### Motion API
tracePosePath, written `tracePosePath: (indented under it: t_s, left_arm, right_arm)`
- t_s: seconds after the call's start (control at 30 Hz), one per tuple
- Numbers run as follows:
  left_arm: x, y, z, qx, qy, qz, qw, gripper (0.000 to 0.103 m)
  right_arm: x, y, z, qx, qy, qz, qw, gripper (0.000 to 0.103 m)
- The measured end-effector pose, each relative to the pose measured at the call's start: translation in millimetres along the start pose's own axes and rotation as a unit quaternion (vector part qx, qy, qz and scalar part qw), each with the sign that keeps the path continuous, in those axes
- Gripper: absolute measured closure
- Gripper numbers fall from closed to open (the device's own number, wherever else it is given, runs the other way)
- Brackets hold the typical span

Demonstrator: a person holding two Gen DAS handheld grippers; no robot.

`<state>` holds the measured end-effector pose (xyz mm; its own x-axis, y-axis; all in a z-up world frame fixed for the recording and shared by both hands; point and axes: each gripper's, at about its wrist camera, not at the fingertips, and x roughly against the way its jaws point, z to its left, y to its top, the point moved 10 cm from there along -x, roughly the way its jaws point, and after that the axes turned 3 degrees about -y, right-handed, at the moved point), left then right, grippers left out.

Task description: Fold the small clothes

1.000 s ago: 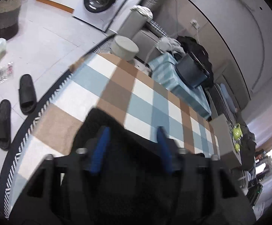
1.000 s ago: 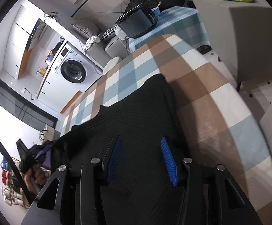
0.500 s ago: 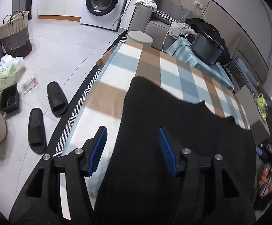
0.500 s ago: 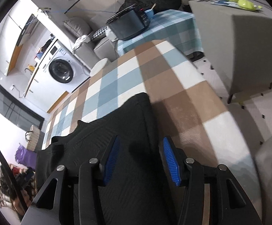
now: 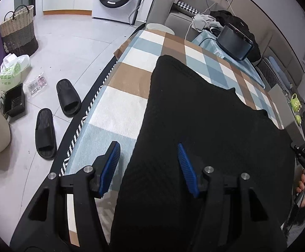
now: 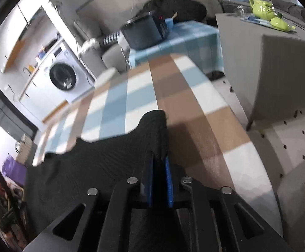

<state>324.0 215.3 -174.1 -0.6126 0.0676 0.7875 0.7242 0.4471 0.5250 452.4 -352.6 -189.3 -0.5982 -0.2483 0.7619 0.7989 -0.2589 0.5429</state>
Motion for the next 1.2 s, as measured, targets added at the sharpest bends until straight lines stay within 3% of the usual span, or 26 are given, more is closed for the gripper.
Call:
tracePosePath:
  t_s: [0.07,0.13,0.33,0.47,0.6,0.77,0.8,0.83,0.87,0.9,0.93,1.07,1.13,1.2]
  left_arm:
    - [3.3,-3.2,-1.0,-0.005,0.003,0.0,1.0,0.049]
    - [7.0,-7.9,-2.1,-0.007,0.004,0.004,1.0,0.049]
    - [36.3,-39.7,-8.9,-0.02,-0.007,-0.002,0.9998,0.049]
    - [50.4,-71.0,-7.7,-0.012,-0.009,0.008,0.9999,0.049]
    - [58.3,-94.0,-10.0,-0.01,-0.01,0.012,0.9998,0.049]
    - [66.5,-110.6,-12.0,0.001,-0.013,0.014,0.9998,0.049]
    - [68.5,-113.6,-12.0,-0.002,-0.01,0.013,0.9999,0.049]
    - [71.5,-116.7,-12.3,-0.005,-0.005,0.011,0.9999,0.049]
    - [73.3,-118.9,-12.3,-0.007,-0.002,0.01,0.9999,0.049]
    - [76.0,-122.4,-12.2,-0.009,0.0,0.009,0.9999,0.049]
    - [78.4,-125.3,-11.5,-0.008,0.001,0.009,0.9999,0.049]
    - [84.5,-129.2,-6.6,-0.007,0.005,0.01,0.9999,0.049]
    - [88.8,-130.3,-5.1,-0.003,0.004,0.007,1.0,0.049]
    - [91.1,-130.1,-4.1,-0.001,0.005,0.006,1.0,0.049]
  right_arm:
    - [17.4,-7.0,0.7,-0.003,0.013,-0.007,1.0,0.071]
    - [36.8,-19.5,0.7,-0.009,0.03,-0.017,0.999,0.067]
    - [90.4,-91.2,-10.2,-0.012,0.033,-0.001,0.999,0.063]
    - [117.2,-143.5,-29.3,-0.047,0.051,0.006,0.998,0.053]
    - [125.1,-170.1,-38.9,-0.057,0.049,0.009,0.997,0.053]
    - [113.8,-177.3,-27.6,-0.043,0.053,0.025,0.997,0.054]
    - [108.9,-178.4,-24.9,-0.037,0.043,0.028,0.998,0.054]
    - [108.7,-178.6,-23.3,-0.032,0.042,0.024,0.998,0.061]
    - [107.8,-178.2,-20.8,-0.029,0.043,0.021,0.998,0.076]
    - [106.6,-177.6,-16.9,-0.025,0.044,0.02,0.998,0.081]
    - [106.5,-174.0,-14.8,-0.022,0.045,0.013,0.999,0.093]
    - [132.8,-159.6,-3.7,-0.008,0.076,-0.055,0.996,0.098]
    - [131.1,-161.2,-18.9,-0.006,0.028,-0.047,0.998,0.098]
    - [122.4,-167.9,-30.9,-0.015,0.009,-0.023,1.0,0.098]
